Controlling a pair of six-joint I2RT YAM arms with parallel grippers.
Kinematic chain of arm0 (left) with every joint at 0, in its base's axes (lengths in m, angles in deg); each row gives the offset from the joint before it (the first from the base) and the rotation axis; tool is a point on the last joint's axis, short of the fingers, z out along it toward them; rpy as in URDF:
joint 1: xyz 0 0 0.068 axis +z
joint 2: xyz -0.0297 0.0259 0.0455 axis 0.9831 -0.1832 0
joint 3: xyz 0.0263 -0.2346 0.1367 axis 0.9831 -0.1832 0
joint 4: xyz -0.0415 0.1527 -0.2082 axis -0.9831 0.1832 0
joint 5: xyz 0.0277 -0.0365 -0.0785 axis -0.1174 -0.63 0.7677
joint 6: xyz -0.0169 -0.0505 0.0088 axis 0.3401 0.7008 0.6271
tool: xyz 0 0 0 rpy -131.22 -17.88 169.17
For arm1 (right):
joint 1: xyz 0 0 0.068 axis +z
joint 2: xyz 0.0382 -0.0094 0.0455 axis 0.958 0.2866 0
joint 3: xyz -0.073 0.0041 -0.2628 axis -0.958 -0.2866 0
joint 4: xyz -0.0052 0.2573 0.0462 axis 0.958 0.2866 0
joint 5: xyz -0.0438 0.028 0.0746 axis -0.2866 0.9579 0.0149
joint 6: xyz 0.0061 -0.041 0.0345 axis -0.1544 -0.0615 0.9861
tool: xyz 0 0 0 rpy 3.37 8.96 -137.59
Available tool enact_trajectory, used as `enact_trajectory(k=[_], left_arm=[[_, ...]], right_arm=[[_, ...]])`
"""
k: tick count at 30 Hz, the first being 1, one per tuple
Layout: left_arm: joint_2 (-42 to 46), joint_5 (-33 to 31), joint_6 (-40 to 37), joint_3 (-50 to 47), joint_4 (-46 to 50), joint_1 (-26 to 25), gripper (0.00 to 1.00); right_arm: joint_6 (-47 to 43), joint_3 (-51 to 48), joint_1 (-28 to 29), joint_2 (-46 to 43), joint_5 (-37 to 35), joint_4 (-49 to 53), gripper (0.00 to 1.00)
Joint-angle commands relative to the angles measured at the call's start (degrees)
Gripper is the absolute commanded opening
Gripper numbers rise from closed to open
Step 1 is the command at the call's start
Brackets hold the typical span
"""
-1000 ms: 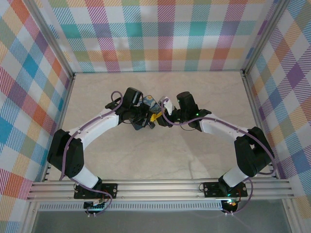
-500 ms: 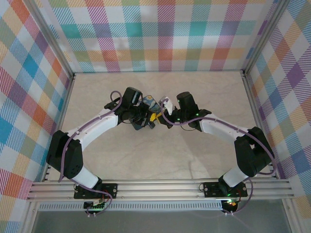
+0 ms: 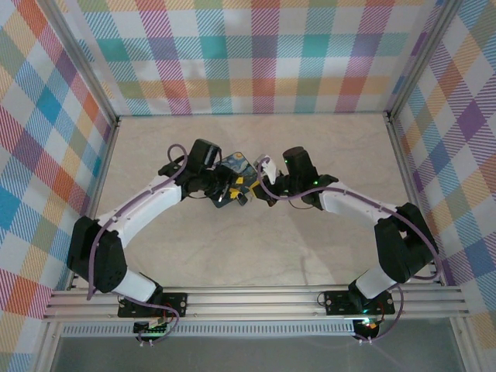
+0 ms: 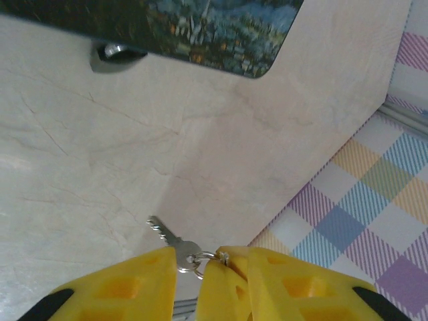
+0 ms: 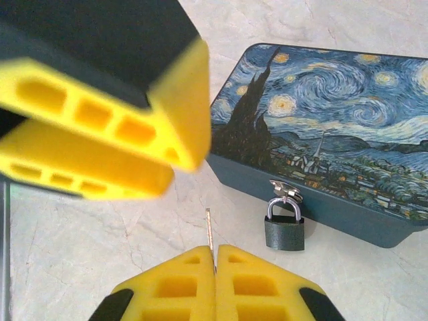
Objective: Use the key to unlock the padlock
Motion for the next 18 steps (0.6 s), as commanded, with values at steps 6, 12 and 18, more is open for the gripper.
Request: enact_trajectory(k=[6, 12, 18], left_arm=[[2.6, -3.9, -17.5, 2.1, 5.5, 3.5, 0.28], [1.9, 2.9, -43.3, 5.5, 2.5, 3.5, 0.19], [1.8, 20.2, -57.9, 1.4, -5.9, 3.5, 0.19]], right_arm=[[3.8, -0.1, -1.7, -2.4, 8.5, 1.0, 0.00], [7.2, -0.3, -3.0, -3.7, 14.5, 2.2, 0.00], [14.6, 0.4, -5.5, -4.9, 22.3, 3.7, 0.00]])
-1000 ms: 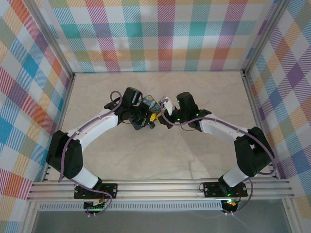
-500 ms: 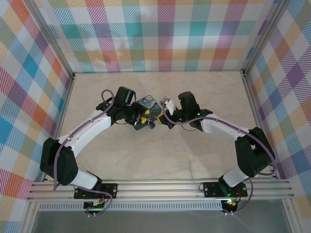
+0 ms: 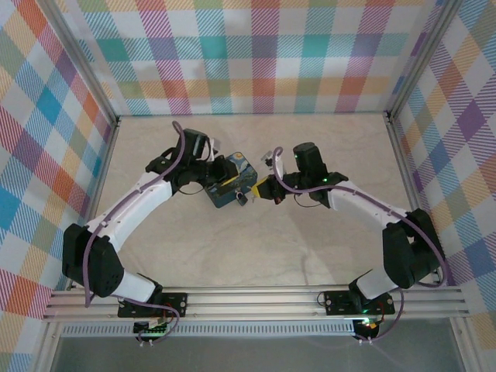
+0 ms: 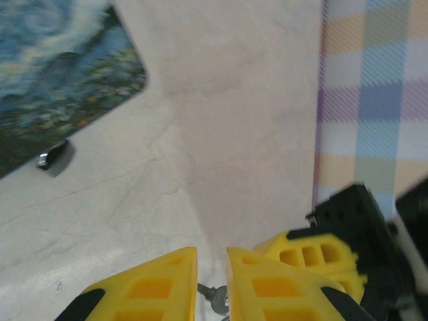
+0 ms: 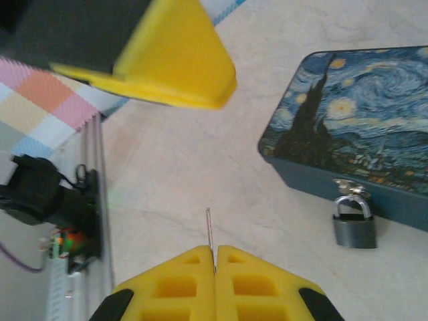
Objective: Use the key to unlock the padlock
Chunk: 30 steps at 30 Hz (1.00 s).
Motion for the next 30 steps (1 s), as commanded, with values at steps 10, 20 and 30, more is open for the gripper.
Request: enact_trajectory(k=[10, 20, 30], left_arm=[[-1.1, 25.5, -19.7, -2.0, -7.5, 0.2, 0.28], [-1.3, 24.9, -22.0, -1.5, -4.3, -0.3, 0.29], [-2.0, 24.5, -21.8, -0.7, -4.6, -1.0, 0.20]], right_arm=[[8.8, 0.9, -4.1, -3.3, 13.8, 4.3, 0.00], [12.6, 0.9, -4.1, -2.7, 18.0, -1.3, 0.00], [14.9, 1.9, -3.9, -0.4, 18.9, -4.1, 0.00]])
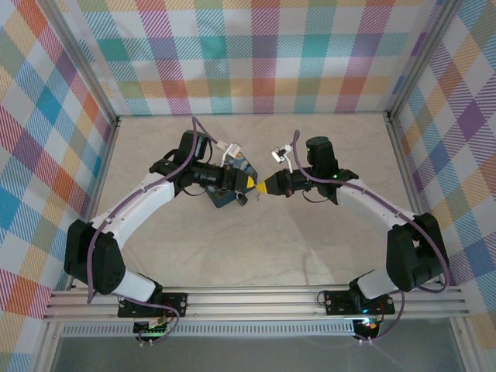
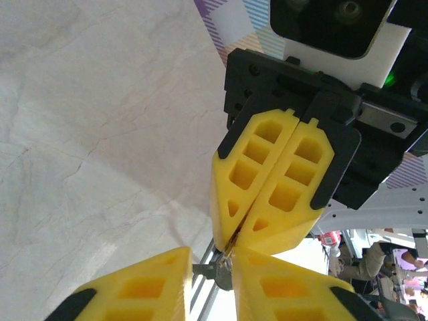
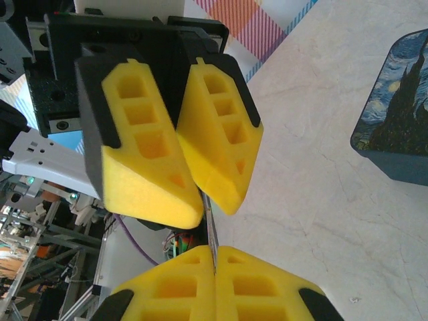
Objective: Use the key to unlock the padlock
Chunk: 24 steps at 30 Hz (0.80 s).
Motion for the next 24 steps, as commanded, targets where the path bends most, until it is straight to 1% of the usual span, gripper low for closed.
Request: enact_trajectory(k=[1, 6, 11, 17, 19, 21, 24], left_arm=[[-0.7, 1.6, -1.1, 1.0, -0.2, -0.6, 0.19], [-0.8, 2.6, -0.5, 0.8, -1.5, -0.8, 0.21], [-1.0, 3.1, -0.4, 0.7, -1.8, -1.4, 0.21], [-0.6, 2.8, -1.1, 0.7, -1.3, -1.5, 0.22], [-0.3, 3.1, -1.5, 0.6, -1.4, -1.5, 0.19], [-0.2, 3.7, -2.2, 0.5, -1.1, -1.5, 0.13], [-0.2, 4.1, -3.2, 0.5, -0.4, -1.5, 0.01]], right_arm=[[0.4, 1.8, 0.1, 1.0, 2.4, -1.6, 0.00], [-0.2, 2.3, 0.4, 1.2, 3.0, -1.2, 0.00], [0.0, 3.0, 0.9, 2.5, 3.5, -1.4, 0.00], [0.8, 3.3, 1.3, 3.7, 5.8, -2.2, 0.00], [0.7, 3.6, 1.4, 4.3, 6.8, -1.6, 0.00], [0.4, 3.8, 1.4, 4.9, 7.5, -1.0, 0.00], [-0.3, 4.0, 1.4, 5.3, 7.5, -0.1, 0.00]])
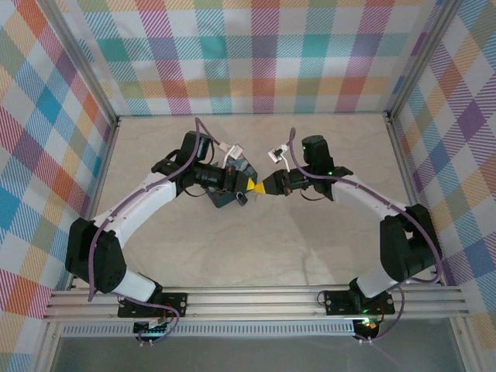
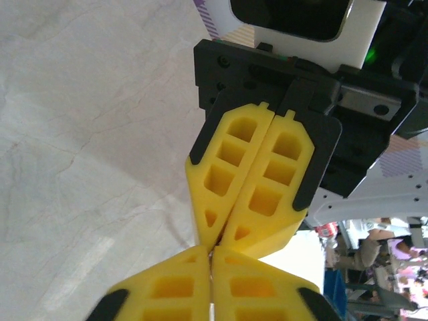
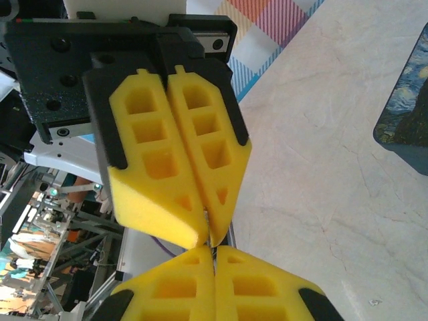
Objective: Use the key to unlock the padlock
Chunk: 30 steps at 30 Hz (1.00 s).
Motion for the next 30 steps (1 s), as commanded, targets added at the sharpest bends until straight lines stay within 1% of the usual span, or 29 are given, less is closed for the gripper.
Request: enact_trajectory(k=[1, 4, 5, 8, 10, 12, 15, 17, 23, 30], left_arm=[[0.4, 2.9, -2.3, 0.4, -0.6, -0.9, 0.00], [0.4, 2.5, -2.6, 0.0, -0.3, -0.9, 0.00], [0.4, 1.8, -2.6, 0.1, 0.2, -0.8, 0.00], [0.4, -1.1, -2.7, -0.1, 1.4, -0.7, 0.00], [0.6, -2.5, -1.9, -0.7, 0.9, -0.3, 0.00], [1.1, -2.9, -0.5, -1.7, -0.8, 0.1, 0.00], [1.6, -2.6, 0.2, -2.3, -1.9, 0.4, 0.00], [1.6, -2.5, 0.4, -2.3, -1.9, 0.5, 0.00], [3.1, -1.7, 1.6, -2.8, -3.7, 1.0, 0.00], [4.2, -1.2, 1.6, -2.8, -3.3, 1.9, 0.00]], right_arm=[[-0.9, 2.2, 1.1, 1.0, 2.3, 0.4, 0.00], [-1.8, 2.6, 1.0, 1.1, 2.5, 1.5, 0.03], [-2.3, 2.8, 1.0, 1.1, 2.4, 2.2, 0.05], [-2.5, 2.1, 0.5, 0.4, 1.8, 2.3, 0.20], [-1.3, 1.0, -0.3, -0.6, 1.6, 0.5, 0.30], [0.6, -0.3, -1.1, -1.8, 1.7, -2.3, 0.37], [0.9, -0.6, -1.5, -2.7, 0.8, -2.2, 0.45], [0.8, -0.7, -1.5, -2.9, -0.1, -1.8, 0.46], [1.1, -1.6, -1.5, -1.6, -1.0, -2.0, 0.47], [3.2, -3.5, -1.5, -1.3, -0.2, -5.6, 0.47]])
